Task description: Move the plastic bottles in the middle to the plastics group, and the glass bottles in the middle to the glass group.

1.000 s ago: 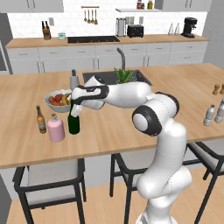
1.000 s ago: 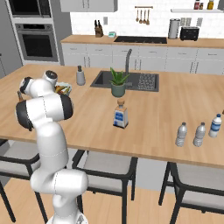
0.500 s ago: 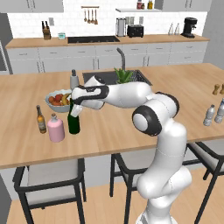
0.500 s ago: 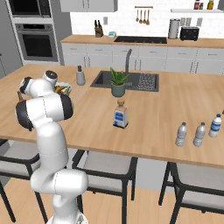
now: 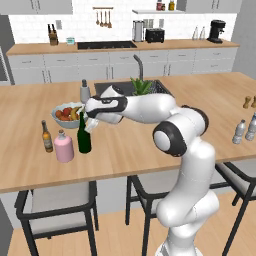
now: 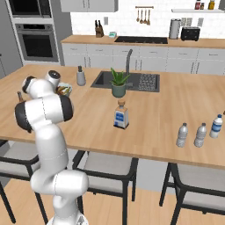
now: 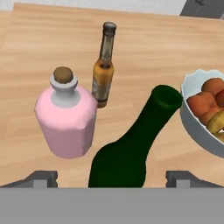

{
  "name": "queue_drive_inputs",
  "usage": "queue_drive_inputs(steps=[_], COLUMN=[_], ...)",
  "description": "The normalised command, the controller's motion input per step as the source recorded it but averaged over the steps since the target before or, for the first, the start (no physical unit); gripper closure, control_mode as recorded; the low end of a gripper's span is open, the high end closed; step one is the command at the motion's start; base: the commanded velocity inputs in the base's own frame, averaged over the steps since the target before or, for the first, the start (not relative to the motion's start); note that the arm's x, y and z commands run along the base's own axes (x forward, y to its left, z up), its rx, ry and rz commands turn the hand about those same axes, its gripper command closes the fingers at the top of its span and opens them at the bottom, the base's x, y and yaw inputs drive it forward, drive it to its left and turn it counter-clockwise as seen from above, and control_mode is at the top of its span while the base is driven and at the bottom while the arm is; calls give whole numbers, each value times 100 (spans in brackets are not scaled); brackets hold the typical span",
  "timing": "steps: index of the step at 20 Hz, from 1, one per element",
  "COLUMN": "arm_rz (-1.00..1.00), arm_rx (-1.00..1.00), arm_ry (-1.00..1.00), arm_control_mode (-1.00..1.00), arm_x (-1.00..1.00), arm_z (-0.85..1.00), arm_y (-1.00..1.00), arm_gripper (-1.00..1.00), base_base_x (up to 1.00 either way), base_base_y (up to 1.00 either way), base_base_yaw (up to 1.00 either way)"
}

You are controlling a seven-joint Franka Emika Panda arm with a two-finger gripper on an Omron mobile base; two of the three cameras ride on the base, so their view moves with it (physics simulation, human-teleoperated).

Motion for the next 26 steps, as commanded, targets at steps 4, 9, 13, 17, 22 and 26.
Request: queue_drive_inputs(steps=[4,9,13,17,22,26], arm_rz=[-4,0,-2,-12,-21,-31], arm_rx=[0,0,0,0,-5,-9], arm_ry=[0,0,0,0,2,11], arm_control_mode=[-100,-100,-100,-100,-100,-100], arm_x=[-15,-48,-57,-39,-6,0], arm_z=[6,14,19,20,33,37], arm_y=[-39,-35,-44,-59,-57,-47], arm_gripper=[-100,-100,-100,-100,-100,-100], base_base_x=[0,0,0,0,0,0], base_base_y=[0,0,0,0,0,0], base_base_yaw=[0,0,0,0,0,0])
